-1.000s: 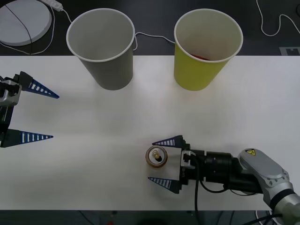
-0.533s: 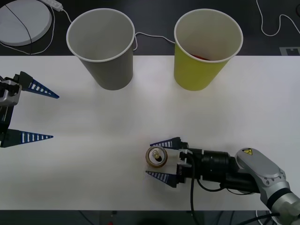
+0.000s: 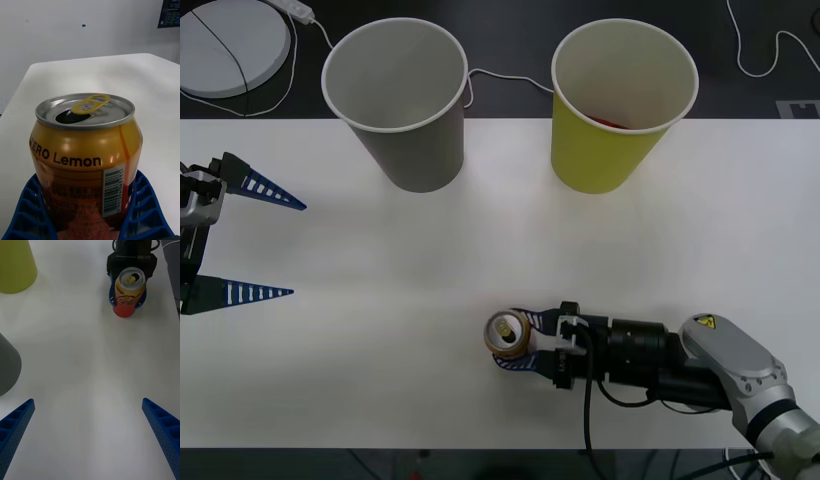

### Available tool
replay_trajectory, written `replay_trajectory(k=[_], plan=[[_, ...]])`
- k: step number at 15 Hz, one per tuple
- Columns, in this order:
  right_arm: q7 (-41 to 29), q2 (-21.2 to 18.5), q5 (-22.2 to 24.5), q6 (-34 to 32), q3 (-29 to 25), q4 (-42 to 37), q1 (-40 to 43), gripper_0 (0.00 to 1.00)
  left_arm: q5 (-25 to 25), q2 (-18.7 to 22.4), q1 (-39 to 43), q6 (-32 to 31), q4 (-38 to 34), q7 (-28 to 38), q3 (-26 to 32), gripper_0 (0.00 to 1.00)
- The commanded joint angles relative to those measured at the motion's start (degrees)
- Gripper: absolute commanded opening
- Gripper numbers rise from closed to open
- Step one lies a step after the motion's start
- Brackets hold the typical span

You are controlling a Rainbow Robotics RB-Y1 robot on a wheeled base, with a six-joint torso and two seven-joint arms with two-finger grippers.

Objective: Put the can into the green bin and the plastic bottle into the gray bin

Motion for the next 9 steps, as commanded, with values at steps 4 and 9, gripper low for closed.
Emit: replay_trajectory(k=[4, 9], plan=[[-5.59, -3.25, -0.41, -0.40, -0.53, -3.09, -0.85, 0.00, 0.00, 0.00, 0.00, 0.00, 0.00, 0.00, 0.00, 1.00], [-18.33, -8.97, 4.34, -2.95, -3.96, -10.48, -0.68, 0.00, 0.00, 0.00, 0.00, 0.00, 0.00, 0.00, 0.00, 1.00]])
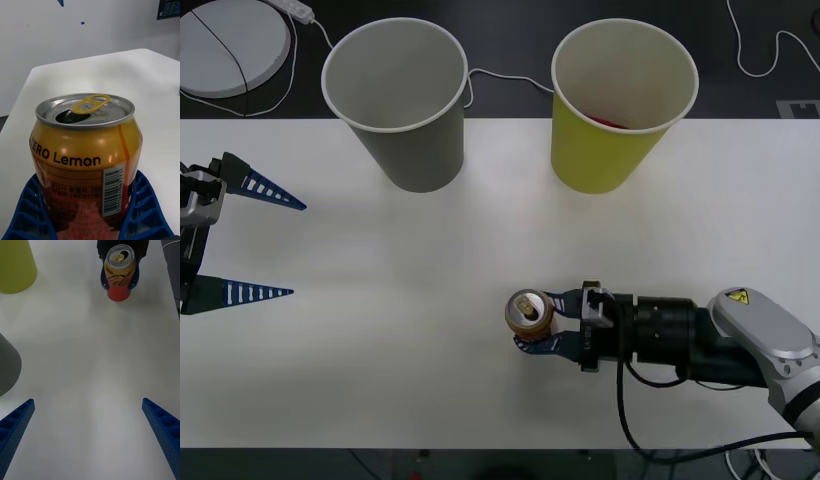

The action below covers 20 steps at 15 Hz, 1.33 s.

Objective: Put the can into the green bin and the plastic bottle into the gray bin

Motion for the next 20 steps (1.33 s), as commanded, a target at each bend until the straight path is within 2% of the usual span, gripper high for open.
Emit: replay_trajectory(k=[1, 7, 8, 13, 16, 20], plan=[[-8.45, -2.00, 6.21, -3.55, -5.23, -4.09, 0.46, 0.00, 0.00, 0.00, 0.00, 0.00, 0.00, 0.00, 0.00, 1.00], [-30.43, -4.11, 23.26, -13.65, -21.32, -16.75, 3.27, 0.00, 0.00, 0.00, 0.00, 0.00, 0.00, 0.00, 0.00, 1.00], [-33.68, -4.73, 24.67, -15.76, -23.60, -19.12, 3.80, 0.00, 0.00, 0.00, 0.00, 0.00, 0.00, 0.00, 0.00, 1.00], [-47.57, -10.26, 25.29, -25.96, -33.09, -27.03, 4.59, 0.00, 0.00, 0.00, 0.00, 0.00, 0.00, 0.00, 0.00, 1.00], [-56.35, -14.92, 23.53, -27.28, -35.64, -31.08, 4.50, 0.00, 0.00, 0.00, 0.00, 0.00, 0.00, 0.00, 0.00, 1.00], [-68.04, -21.69, 23.53, -27.28, -38.02, -36.88, 3.44, 0.00, 0.00, 0.00, 0.00, 0.00, 0.00, 0.00, 0.00, 1.00]])
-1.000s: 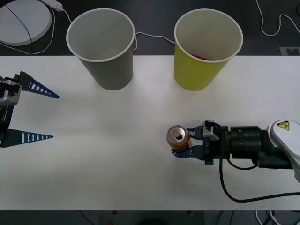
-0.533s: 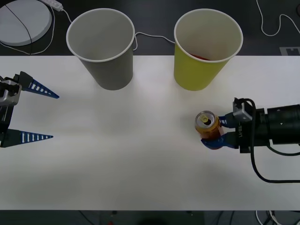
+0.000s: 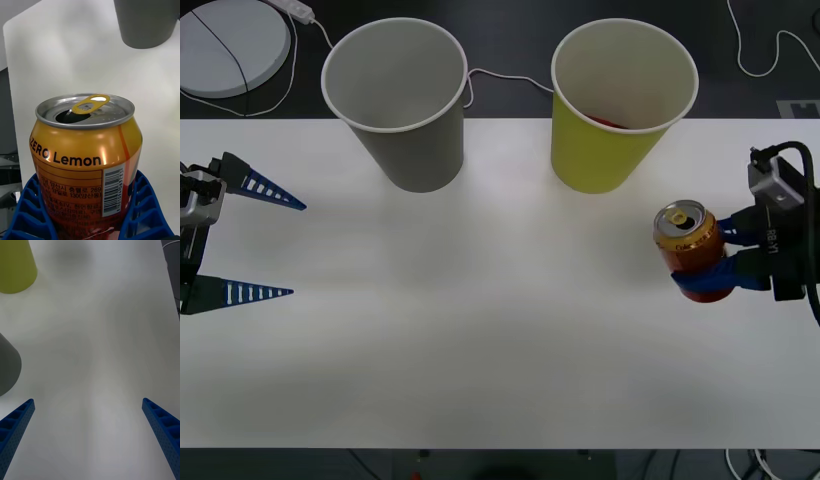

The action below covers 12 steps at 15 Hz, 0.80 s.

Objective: Put the can into the green bin and the plastic bottle into the gray bin

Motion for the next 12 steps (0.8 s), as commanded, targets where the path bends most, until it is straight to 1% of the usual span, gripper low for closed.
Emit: replay_trajectory(k=[1, 4, 6, 8, 9, 11, 12], plan=[[-6.80, -4.90, -0.11, 0.01, -0.74, -2.64, -2.09, 0.00, 0.00, 0.00, 0.00, 0.00, 0.00, 0.00, 0.00, 1.00], [-13.30, -10.09, -1.96, -0.17, -0.65, -3.08, -6.31, 0.00, 0.00, 0.00, 0.00, 0.00, 0.00, 0.00, 0.00, 1.00], [-18.31, -12.46, -1.61, -2.37, -0.39, -3.08, -10.88, 0.00, 0.00, 0.00, 0.00, 0.00, 0.00, 0.00, 0.00, 1.00], [-21.91, -13.69, -0.64, -3.60, 0.93, -2.29, -14.92, 0.00, 0.00, 0.00, 0.00, 0.00, 0.00, 0.00, 0.00, 1.00], [-23.58, -14.22, -0.11, -3.60, 3.04, -0.71, -17.82, 0.00, 0.00, 0.00, 0.00, 0.00, 0.00, 0.00, 0.00, 1.00], [-24.02, -14.66, 0.59, -3.60, 7.61, 3.16, -23.71, 0.00, 0.00, 0.00, 0.00, 0.00, 0.00, 0.00, 0.00, 1.00], [-24.20, -14.83, 0.85, -3.68, 11.66, 6.24, -28.63, 0.00, 0.00, 0.00, 0.00, 0.00, 0.00, 0.00, 0.00, 1.00]])
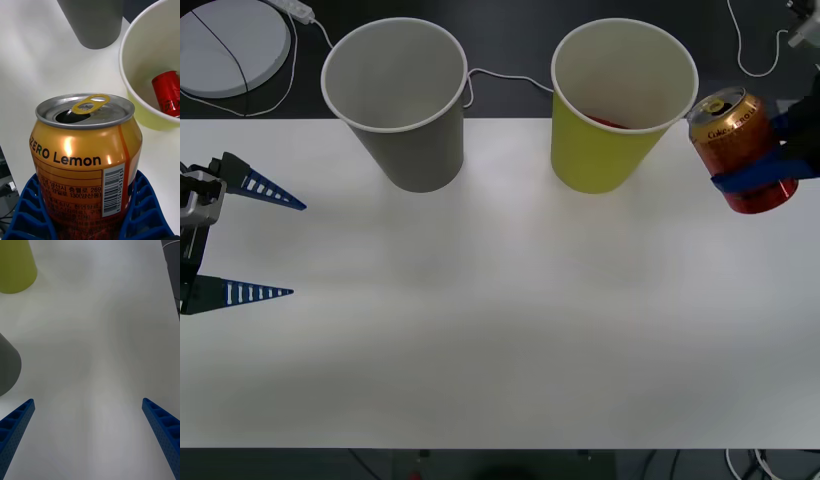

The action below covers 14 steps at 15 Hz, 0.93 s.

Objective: Put the can into the green bin and the plastic bottle into the gray bin

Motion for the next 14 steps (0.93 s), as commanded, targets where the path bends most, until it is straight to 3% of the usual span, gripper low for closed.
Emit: replay_trajectory(k=[1, 6, 14], plan=[[-0.38, -0.40, 0.81, -0.08, 8.48, 7.17, -10.68, 0.00, 0.00, 0.00, 0.00, 0.00, 0.00, 0.00, 0.00, 1.00], [-0.91, 1.62, 2.92, -0.08, 20.61, 21.32, -26.85, 0.00, 0.00, 0.00, 0.00, 0.00, 0.00, 0.00, 0.00, 1.00], [-1.97, 11.64, 19.09, 0.54, 21.58, 29.41, -34.58, 0.00, 0.00, 0.00, 0.00, 0.00, 0.00, 0.00, 0.00, 1.00]])
